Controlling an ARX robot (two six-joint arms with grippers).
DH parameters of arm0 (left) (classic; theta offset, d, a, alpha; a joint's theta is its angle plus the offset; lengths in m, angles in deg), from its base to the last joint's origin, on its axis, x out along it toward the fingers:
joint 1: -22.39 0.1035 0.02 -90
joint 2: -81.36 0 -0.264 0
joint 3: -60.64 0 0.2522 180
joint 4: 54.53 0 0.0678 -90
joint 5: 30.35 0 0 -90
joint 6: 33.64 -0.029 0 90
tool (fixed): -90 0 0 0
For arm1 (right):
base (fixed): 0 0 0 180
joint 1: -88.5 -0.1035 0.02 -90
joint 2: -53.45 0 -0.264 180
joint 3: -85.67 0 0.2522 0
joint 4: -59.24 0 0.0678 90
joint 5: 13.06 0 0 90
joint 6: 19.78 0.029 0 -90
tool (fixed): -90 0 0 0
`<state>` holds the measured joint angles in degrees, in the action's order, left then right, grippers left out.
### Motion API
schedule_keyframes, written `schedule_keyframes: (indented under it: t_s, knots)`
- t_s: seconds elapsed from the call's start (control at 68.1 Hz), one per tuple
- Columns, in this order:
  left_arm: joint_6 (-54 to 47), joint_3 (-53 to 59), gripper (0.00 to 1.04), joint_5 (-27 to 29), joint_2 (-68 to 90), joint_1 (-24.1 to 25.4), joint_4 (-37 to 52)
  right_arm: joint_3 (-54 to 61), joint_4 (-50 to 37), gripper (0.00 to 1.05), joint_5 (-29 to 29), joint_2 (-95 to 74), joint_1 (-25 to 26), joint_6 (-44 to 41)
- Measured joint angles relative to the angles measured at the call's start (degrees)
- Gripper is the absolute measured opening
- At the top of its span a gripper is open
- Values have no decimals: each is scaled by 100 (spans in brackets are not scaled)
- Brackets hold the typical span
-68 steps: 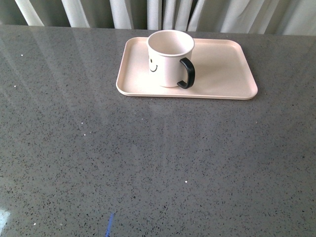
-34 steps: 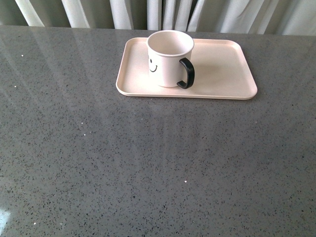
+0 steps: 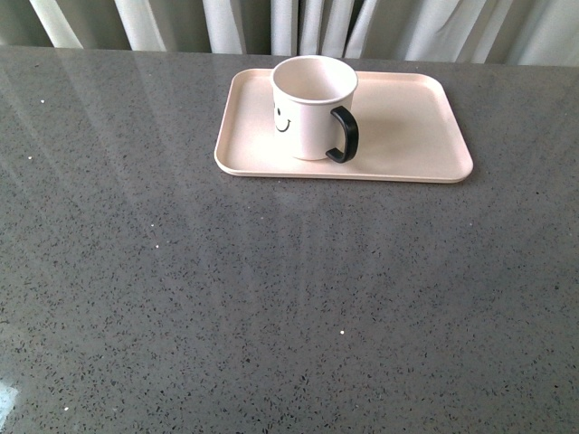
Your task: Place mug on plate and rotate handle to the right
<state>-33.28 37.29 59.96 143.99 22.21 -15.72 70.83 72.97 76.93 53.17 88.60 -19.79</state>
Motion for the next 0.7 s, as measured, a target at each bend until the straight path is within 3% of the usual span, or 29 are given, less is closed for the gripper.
schedule_keyframes:
  t_s: [0.279, 0.705]
  knots:
    - [-7, 621, 1, -33, -758, 0, -136, 0, 0, 96, -2, 0, 0, 0]
    - [-9, 881, 1, -33, -2629, 2, -1729, 0, 0, 96, 0, 0, 0, 0]
